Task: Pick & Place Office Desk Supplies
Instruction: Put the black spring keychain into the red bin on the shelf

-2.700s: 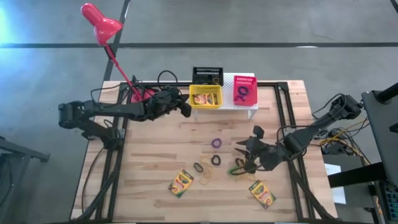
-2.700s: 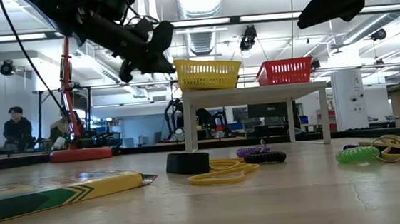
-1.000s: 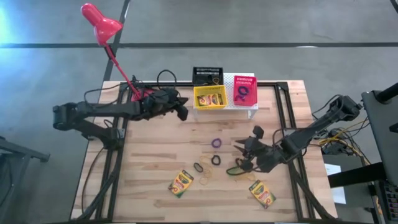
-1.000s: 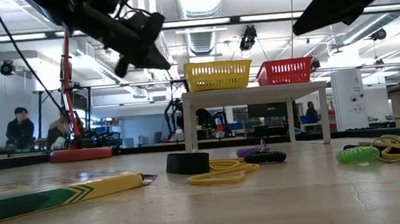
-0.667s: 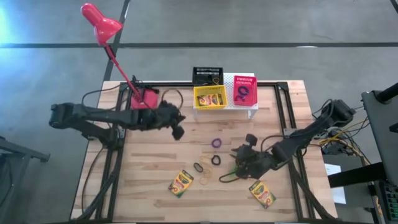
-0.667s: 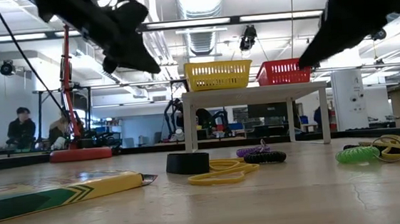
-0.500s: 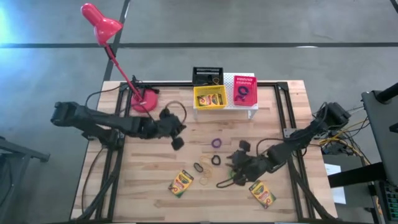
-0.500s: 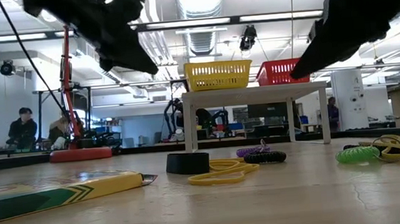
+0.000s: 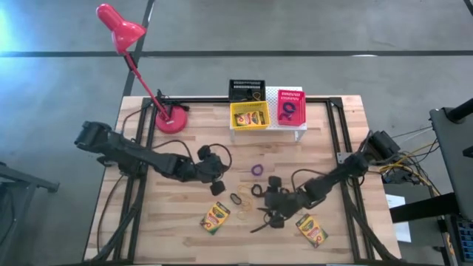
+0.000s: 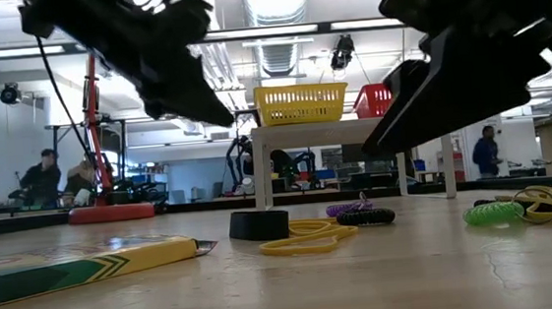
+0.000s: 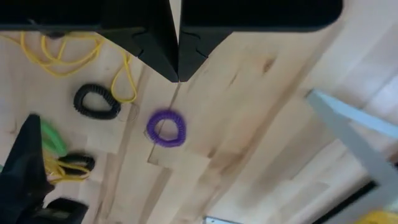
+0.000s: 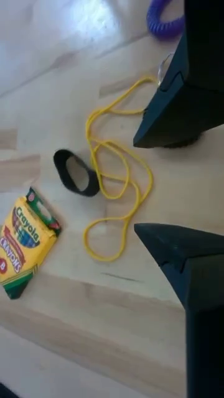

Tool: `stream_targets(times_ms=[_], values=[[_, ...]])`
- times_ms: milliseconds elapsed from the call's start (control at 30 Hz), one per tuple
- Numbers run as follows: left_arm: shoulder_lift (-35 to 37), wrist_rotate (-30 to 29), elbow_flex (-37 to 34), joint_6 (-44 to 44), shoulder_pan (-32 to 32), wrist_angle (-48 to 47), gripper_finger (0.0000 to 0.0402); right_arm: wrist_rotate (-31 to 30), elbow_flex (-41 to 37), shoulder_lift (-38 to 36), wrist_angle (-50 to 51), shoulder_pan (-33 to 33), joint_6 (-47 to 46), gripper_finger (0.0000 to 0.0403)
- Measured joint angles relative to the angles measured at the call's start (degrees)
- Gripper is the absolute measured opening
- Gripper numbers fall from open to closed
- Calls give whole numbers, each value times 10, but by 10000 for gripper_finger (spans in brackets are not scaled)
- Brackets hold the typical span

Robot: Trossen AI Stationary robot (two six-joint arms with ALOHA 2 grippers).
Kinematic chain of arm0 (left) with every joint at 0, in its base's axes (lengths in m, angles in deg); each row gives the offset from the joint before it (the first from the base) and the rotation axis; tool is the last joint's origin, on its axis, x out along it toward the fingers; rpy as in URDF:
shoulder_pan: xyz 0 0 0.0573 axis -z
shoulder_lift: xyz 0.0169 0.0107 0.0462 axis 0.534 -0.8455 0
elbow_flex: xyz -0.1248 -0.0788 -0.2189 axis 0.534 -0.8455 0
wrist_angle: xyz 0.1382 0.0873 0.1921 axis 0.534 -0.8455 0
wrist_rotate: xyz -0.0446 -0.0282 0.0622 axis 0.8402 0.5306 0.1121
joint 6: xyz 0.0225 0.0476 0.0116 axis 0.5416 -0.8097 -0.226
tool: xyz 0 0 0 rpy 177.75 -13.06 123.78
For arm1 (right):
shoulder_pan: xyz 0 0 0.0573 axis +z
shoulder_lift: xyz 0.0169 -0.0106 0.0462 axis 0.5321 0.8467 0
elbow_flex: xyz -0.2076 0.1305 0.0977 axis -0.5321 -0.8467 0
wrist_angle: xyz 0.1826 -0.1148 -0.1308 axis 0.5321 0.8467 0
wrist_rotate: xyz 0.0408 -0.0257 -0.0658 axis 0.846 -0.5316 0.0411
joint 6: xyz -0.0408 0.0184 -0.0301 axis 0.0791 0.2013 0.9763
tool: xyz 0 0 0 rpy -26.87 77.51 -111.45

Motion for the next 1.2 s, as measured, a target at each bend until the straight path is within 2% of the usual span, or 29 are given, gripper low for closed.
stream_targets(times_ms=[233, 300, 600, 700, 833, 1000, 1200], values=[[-74, 6, 0, -1, 0, 116, 14, 65, -31, -3, -23, -43, 32, 192], [-88, 14, 1, -1, 0, 140, 14, 65, -42, -3, -38, -55, 42, 189], [-97, 33, 0, 9, 1, 145, 14, 111, -70, 3, -51, -87, 89, 167], [-97, 33, 0, 14, 1, 145, 14, 138, -71, 25, -91, -96, 121, 157], [-97, 33, 0, 25, 1, 139, 14, 140, -58, 62, -107, -106, 136, 141], [-97, 33, 0, 35, 2, 132, 14, 147, -50, 72, -109, -110, 135, 104], [-97, 33, 0, 42, 2, 128, 14, 159, -55, 13, -53, -112, 141, 38]])
